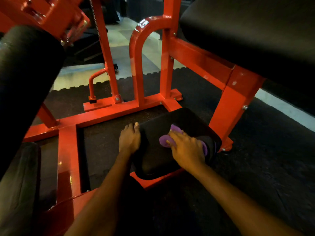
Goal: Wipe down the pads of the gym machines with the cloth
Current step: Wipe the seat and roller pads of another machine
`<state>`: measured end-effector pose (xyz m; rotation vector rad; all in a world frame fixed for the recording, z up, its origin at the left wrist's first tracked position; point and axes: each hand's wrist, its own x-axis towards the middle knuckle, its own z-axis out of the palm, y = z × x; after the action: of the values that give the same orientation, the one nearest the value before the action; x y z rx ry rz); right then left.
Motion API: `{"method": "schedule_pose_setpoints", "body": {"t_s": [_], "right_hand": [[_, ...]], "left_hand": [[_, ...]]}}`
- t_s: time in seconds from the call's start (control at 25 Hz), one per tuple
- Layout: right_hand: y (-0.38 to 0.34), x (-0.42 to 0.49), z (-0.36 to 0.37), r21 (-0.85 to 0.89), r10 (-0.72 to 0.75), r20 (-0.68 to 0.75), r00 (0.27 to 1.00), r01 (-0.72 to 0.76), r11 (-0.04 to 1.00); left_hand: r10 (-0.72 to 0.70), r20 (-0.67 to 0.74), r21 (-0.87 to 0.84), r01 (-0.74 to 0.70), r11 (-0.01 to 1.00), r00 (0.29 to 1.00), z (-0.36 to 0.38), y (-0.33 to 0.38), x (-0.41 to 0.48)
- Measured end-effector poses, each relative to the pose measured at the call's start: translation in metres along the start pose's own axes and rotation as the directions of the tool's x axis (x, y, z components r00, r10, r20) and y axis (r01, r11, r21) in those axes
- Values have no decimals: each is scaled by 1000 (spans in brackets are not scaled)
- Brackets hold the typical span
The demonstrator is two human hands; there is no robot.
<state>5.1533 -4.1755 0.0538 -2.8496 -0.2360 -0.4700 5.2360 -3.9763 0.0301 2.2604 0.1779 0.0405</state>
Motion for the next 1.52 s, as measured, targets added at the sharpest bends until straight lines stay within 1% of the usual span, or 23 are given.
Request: {"method": "schedule_pose_setpoints", "body": {"t_s": [0.08,0.12,0.16,0.2,0.24,0.28,0.36,0.4,0.52,0.64,0.68,0.76,0.8,0.88,0.96,1.08,1.16,1.2,1.24,1.32,1.36,1.44,1.52], "right_hand": [[0,-17,-10,100,106,74,992,-113,989],[3,-20,-16,249,189,66,980,-199,948],[5,-18,-24,482,295,49,954,-281,830],[5,-14,-34,709,396,60,916,-318,629],[4,-11,-43,842,447,82,891,-302,447],[2,-7,-55,906,446,74,892,-247,345],[-1,1,-72,956,390,13,921,-125,263],[0,5,-77,968,369,-15,929,-80,239],[9,17,-82,975,396,-19,918,-71,211],[19,20,-92,982,474,133,870,-179,53],[20,19,-96,974,423,195,885,-224,19],[19,13,-105,949,260,256,931,-293,115],[19,10,-108,943,178,230,957,-265,201],[25,11,-113,924,104,102,989,-133,358],[35,21,-117,894,87,56,995,-89,439],[45,53,-104,776,199,68,978,-177,606],[42,66,-76,501,407,74,910,-387,774],[36,62,-57,301,493,107,863,-501,811],[26,51,-39,154,531,175,829,-555,817],[3,22,-8,34,514,298,804,-547,836],[-5,10,6,-8,495,306,813,-518,855],[-13,5,24,-81,485,259,835,-481,873],[-14,26,34,-141,474,233,849,-453,880]], "left_hand": [[30,48,12,-30,999,998,-9,-2,-5],[70,39,-3,-70,998,997,-14,1,-11],[155,24,-52,-153,987,988,-18,7,-17],[264,25,-123,-259,958,964,-23,20,-26],[366,66,-214,-345,914,928,-26,35,-34],[435,139,-302,-380,874,890,-32,55,-43],[519,304,-391,-392,833,799,-37,87,-51],[551,333,-391,-419,819,765,-38,99,-54],[579,253,-297,-507,809,775,-49,123,-57],[562,271,-158,-540,827,782,-63,141,-55],[564,278,-120,-555,824,778,-65,144,-56],[588,235,-61,-592,804,774,-68,149,-57],[604,201,-36,-610,792,772,-70,152,-58],[606,190,4,-617,787,773,-81,160,-57],[572,279,11,-598,801,771,-97,168,-53],[509,338,76,-562,824,792,-98,161,-39],[470,248,104,-506,856,847,-78,130,-28],[437,166,101,-456,884,884,-65,106,-25],[378,74,86,-384,919,923,-54,80,-23],[224,-68,46,-222,974,972,-37,29,-22],[162,-104,35,-159,987,981,-32,8,-25],[88,-100,-13,-89,996,991,-28,-19,-33],[71,-57,-83,-76,994,996,-30,-29,-43]]}}
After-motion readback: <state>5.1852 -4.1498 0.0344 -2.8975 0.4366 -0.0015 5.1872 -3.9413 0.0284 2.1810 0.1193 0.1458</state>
